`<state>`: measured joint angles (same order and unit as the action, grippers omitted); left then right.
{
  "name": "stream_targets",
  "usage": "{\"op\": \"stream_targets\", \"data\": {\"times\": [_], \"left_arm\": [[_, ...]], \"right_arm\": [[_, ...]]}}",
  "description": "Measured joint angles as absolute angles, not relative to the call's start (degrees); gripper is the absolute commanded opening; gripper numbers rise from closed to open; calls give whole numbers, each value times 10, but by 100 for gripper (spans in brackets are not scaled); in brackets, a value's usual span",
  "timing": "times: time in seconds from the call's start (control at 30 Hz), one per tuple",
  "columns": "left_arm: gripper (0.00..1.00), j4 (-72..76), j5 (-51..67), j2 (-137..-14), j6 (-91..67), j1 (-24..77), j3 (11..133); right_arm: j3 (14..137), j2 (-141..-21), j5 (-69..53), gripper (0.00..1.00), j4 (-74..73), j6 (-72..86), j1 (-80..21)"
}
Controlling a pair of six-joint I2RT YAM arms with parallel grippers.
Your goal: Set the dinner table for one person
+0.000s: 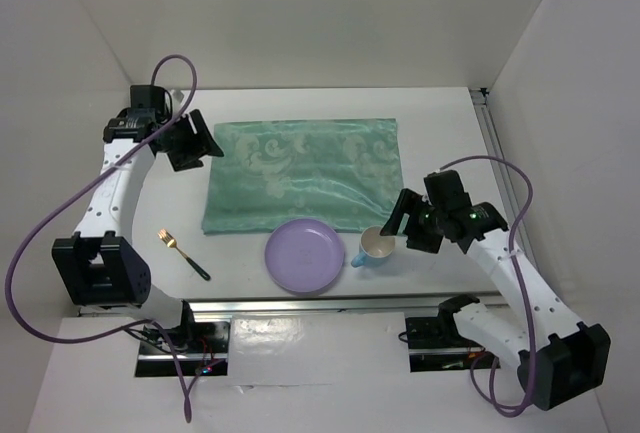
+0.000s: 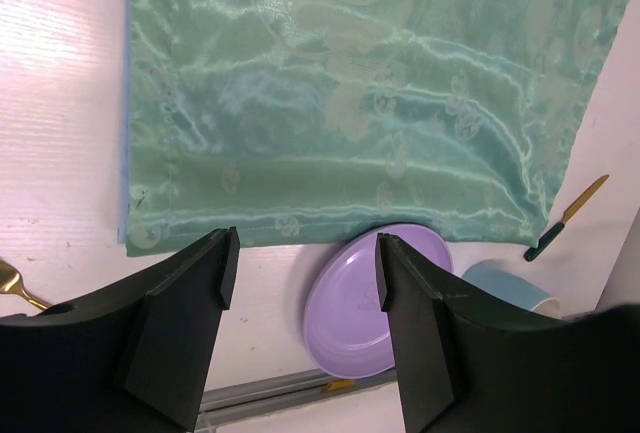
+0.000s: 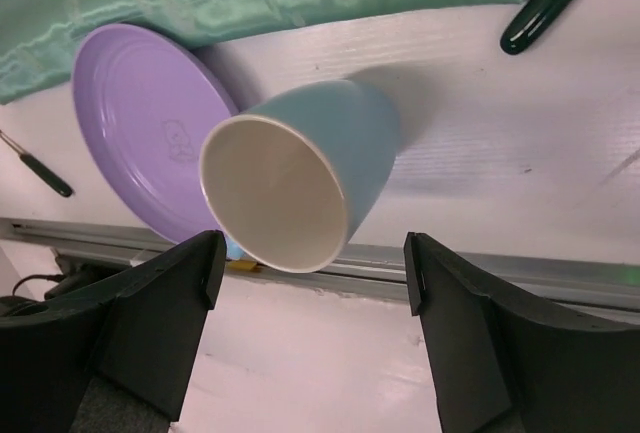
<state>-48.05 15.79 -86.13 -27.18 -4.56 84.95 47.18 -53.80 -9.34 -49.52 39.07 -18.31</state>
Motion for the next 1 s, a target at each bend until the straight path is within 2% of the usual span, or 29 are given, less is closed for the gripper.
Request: {"op": "stream_targets", "data": {"times": [0.2, 0.47, 0.5, 0.6, 0.63, 0.67, 0.83, 1.0], "left_arm": [[74, -478, 164, -861, -272, -41, 832], [72, -477, 166, -861, -271, -37, 821], [72, -477, 167, -861, -271, -37, 821], [72, -476, 170, -861, -271, -37, 821], [72, -475, 171, -862, -271, -37, 821], [72, -476, 173, -862, -271, -36, 822], [72, -480, 183, -873, -271, -31, 858], [72, -480, 201, -878, -270, -30, 889]], "right_arm": [[453, -550, -91, 73, -486, 400, -184], [399, -595, -88, 45, -440, 413, -185], [396, -595, -88, 37, -439, 415, -185], [391, -595, -88, 19, -427, 416, -185], [390, -595, -79, 3, -428, 418, -185], [388, -595, -72, 0, -428, 421, -185], [416, -595, -46, 0, -469, 426, -185], [602, -646, 6, 0, -551, 402, -185]]}}
